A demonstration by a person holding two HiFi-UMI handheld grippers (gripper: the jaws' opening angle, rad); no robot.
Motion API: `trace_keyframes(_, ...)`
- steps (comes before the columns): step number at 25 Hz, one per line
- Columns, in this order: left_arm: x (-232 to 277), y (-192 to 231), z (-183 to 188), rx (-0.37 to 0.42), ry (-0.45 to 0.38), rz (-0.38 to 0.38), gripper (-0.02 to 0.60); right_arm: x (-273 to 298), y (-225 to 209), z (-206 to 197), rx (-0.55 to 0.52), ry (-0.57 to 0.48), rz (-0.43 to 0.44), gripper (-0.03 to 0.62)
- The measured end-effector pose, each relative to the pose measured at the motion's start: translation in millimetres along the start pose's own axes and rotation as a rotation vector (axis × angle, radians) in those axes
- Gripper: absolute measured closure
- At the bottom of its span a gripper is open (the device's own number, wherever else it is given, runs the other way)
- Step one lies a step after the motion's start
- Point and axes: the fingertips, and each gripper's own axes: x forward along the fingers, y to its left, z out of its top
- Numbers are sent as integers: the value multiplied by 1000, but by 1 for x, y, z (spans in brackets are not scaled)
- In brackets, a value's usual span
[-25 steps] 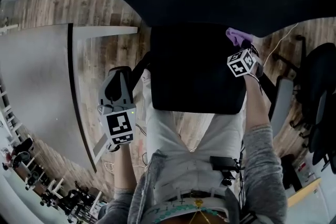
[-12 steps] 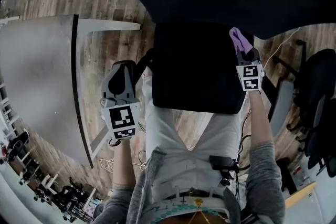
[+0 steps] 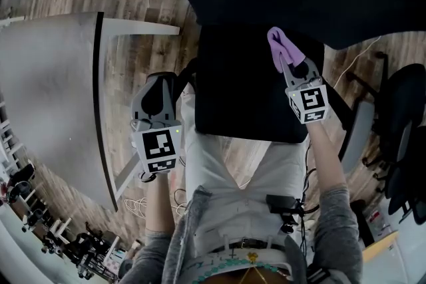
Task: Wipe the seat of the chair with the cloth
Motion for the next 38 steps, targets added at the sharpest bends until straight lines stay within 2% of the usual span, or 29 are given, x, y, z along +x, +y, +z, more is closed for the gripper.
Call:
trace_keyframes(3,1,0,0,-2,0,-3,580,13,26,15,20,-25,59,546)
trace_keyframes(9,2,-1,0,-3,1,-3,580,44,93,23,-31,16,184,546)
trace_keyframes(18,5,-1,-7,-10,7,-16,580,99,171,-8,-66,145,303,546)
trace_keyframes(28,4,1,-1,-5,0,-20,580,141,197,-54,-111,335,256,546)
trace_keyframes(35,9,3,-2,-4,-1,-26,579,161,205,-76,-206,411,237,546)
trace_keyframes(38,10,0,-3,1,1,-22,580,165,204,-82,-209,436,245,546)
